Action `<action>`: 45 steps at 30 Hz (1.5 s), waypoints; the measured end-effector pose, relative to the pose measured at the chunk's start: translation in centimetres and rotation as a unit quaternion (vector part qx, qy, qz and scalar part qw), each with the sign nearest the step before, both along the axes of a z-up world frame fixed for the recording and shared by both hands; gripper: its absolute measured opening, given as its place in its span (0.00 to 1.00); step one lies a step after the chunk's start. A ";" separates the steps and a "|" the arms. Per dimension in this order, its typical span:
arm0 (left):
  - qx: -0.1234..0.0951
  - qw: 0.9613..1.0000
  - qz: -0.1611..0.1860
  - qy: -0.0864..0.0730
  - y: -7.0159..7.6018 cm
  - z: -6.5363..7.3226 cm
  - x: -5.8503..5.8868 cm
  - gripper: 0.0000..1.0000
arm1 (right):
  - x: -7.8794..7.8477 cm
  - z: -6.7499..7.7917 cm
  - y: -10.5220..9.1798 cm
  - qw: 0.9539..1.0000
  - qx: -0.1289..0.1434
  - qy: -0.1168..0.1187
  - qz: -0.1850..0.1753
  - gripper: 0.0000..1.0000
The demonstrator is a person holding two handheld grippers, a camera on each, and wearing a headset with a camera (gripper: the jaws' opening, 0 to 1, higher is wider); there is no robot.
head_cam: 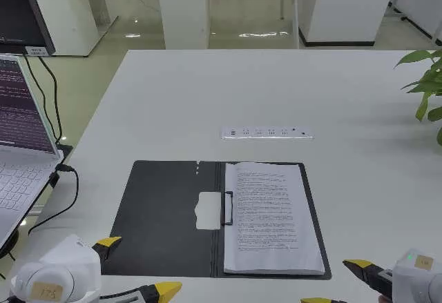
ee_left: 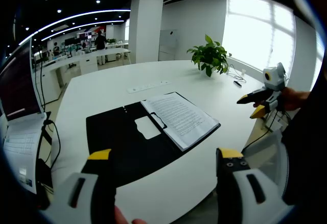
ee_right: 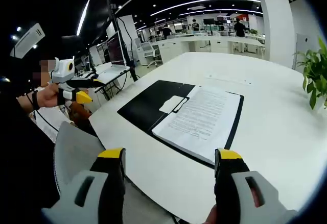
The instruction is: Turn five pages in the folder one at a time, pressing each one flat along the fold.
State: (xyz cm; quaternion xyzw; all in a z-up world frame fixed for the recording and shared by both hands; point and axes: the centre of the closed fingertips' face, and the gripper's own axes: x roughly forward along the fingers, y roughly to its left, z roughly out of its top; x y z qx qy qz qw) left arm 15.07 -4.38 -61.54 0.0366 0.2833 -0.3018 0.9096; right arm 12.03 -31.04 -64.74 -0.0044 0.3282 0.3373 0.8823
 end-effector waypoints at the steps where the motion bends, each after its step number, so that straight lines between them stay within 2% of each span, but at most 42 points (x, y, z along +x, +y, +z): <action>1: 0.000 1.000 0.000 0.000 0.0 0.0 0.0 0.82 | 0.0 0.0 0.0 1.000 0.000 0.000 0.000 0.70; 15: -0.001 1.000 0.002 -0.004 0.2 0.3 0.4 0.82 | 0.1 0.0 0.1 1.000 0.001 0.000 0.002 0.71; 31: -0.004 1.000 0.008 0.002 0.3 -0.1 0.2 0.82 | 0.1 0.0 -0.4 1.000 -0.002 0.002 -0.004 0.71; 45: -0.006 1.000 0.006 0.002 0.1 -0.3 0.8 0.82 | -0.3 -0.3 -1.0 1.000 -0.003 0.008 -0.012 0.71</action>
